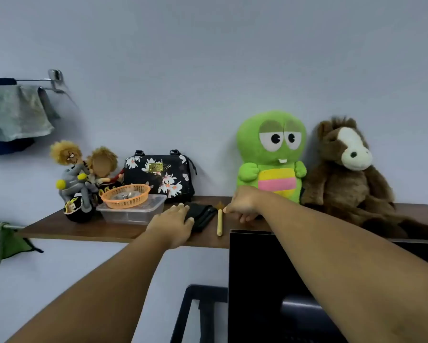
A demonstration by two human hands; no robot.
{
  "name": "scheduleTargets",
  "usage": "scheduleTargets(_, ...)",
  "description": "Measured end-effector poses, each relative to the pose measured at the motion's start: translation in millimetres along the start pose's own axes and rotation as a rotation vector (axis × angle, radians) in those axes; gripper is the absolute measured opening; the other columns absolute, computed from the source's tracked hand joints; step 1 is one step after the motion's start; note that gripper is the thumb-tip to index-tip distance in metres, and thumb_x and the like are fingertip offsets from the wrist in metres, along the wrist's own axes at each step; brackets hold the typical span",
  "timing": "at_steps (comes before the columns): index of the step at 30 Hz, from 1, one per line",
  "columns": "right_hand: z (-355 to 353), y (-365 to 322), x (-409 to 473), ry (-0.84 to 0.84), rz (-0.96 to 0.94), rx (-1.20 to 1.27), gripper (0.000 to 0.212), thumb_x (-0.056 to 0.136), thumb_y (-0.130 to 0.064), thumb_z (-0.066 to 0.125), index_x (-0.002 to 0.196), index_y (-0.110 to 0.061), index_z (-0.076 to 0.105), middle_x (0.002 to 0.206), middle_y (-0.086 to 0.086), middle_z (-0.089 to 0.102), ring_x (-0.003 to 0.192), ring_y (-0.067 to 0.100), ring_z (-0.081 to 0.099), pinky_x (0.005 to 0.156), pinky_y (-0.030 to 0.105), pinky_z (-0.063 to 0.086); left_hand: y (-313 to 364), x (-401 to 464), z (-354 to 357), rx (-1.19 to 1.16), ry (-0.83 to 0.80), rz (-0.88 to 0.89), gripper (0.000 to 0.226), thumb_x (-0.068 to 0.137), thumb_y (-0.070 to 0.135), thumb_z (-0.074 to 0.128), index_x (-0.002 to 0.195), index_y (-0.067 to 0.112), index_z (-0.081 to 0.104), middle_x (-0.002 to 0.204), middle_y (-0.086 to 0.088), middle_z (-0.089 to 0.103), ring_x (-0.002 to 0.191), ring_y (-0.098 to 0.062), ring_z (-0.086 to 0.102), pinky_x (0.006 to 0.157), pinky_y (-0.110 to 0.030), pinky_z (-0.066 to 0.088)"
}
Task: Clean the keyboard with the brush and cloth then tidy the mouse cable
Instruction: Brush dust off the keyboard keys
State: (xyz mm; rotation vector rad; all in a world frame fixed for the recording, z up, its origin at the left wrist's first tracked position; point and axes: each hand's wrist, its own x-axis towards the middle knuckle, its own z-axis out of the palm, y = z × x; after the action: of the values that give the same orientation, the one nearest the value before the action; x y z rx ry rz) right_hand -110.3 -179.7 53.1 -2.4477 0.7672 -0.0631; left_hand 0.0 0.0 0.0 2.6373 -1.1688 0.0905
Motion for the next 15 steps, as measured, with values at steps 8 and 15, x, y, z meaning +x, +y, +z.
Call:
scheduleTargets(8, 20.9, -14.4, 24.6, -0.218, 0.176, -0.201, 0.029, 0.098, -0.035, 0.053, 0.079, -0.013, 0.05, 0.076, 0.004, 0.055, 0.05, 0.01, 0.055, 0.045, 0.019, 0.041, -18.0, 9.7, 20.5, 0.046, -0.036, 0.041, 0.058, 0.103, 0.044, 0.023, 0.156, 0.022, 0.013, 0.164, 0.001, 0.005, 0.15, -0.017, 0.005, 0.119, -0.042, 0.013)
scheduleTargets(15, 25.8, -24.4, 23.1, -0.295, 0.228, -0.208, 0.035, 0.101, -0.029, 0.05, 0.069, -0.014, 0.055, 0.064, 0.003, 0.045, 0.028, 0.007, 0.042, 0.038, 0.013, 0.037, -34.0, 12.3, 27.3, 0.006, -0.027, 0.033, 0.057, 0.103, 0.045, 0.022, 0.156, 0.026, 0.009, 0.164, 0.003, 0.003, 0.15, -0.017, 0.005, 0.119, -0.043, 0.014)
